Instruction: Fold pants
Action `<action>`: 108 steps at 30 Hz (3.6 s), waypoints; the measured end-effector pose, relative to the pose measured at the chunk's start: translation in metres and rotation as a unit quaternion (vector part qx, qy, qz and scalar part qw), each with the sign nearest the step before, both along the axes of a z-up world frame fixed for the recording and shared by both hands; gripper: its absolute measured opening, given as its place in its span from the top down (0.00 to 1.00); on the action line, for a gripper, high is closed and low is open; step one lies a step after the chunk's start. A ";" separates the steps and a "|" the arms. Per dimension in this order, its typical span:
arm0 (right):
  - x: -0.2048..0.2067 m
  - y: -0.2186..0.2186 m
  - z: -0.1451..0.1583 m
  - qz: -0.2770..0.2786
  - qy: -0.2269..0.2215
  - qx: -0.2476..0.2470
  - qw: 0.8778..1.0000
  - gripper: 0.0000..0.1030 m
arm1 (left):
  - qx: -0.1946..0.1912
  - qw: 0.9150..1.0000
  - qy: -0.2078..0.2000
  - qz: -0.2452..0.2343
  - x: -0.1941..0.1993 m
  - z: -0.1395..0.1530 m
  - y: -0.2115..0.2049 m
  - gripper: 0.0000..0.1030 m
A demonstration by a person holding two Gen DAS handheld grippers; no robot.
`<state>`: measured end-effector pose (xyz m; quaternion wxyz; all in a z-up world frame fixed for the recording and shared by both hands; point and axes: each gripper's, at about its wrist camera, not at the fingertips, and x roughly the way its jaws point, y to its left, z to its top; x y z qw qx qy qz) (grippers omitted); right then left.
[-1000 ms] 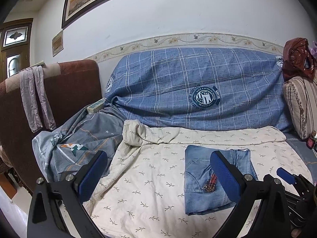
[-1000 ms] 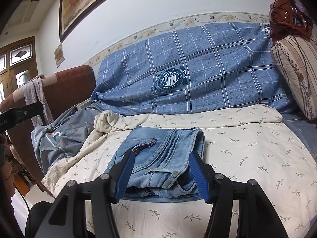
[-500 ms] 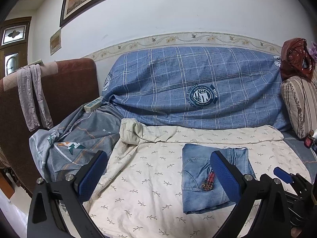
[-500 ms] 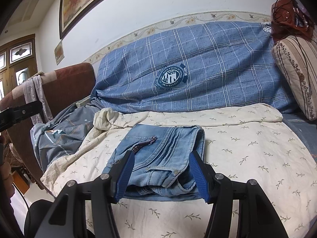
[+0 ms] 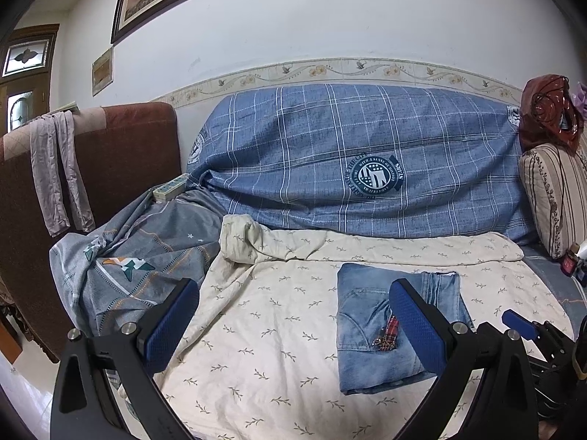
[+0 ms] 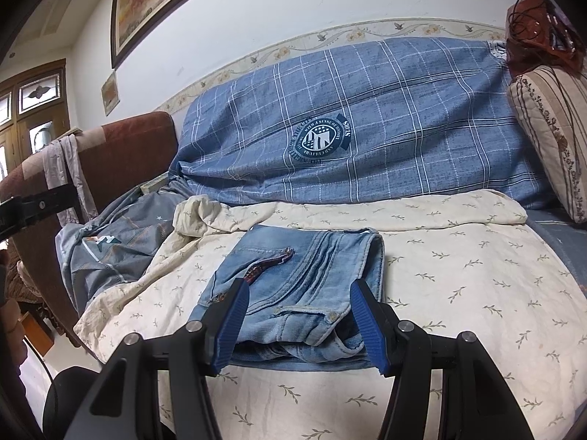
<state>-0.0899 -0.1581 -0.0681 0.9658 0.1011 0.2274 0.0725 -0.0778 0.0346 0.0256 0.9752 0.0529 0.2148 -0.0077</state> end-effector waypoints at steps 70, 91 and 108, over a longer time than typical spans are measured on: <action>-0.001 0.001 0.002 -0.001 -0.008 0.018 1.000 0.41 | -0.025 0.999 -0.004 -0.022 -0.009 0.005 0.012 0.00; 0.014 0.038 -0.005 0.034 0.005 -0.003 0.999 0.41 | -0.035 0.999 0.008 0.007 0.010 -0.012 0.051 0.00; 0.016 0.039 -0.005 0.032 0.004 -0.011 0.999 0.41 | -0.029 0.999 0.009 0.014 0.023 -0.016 0.059 0.00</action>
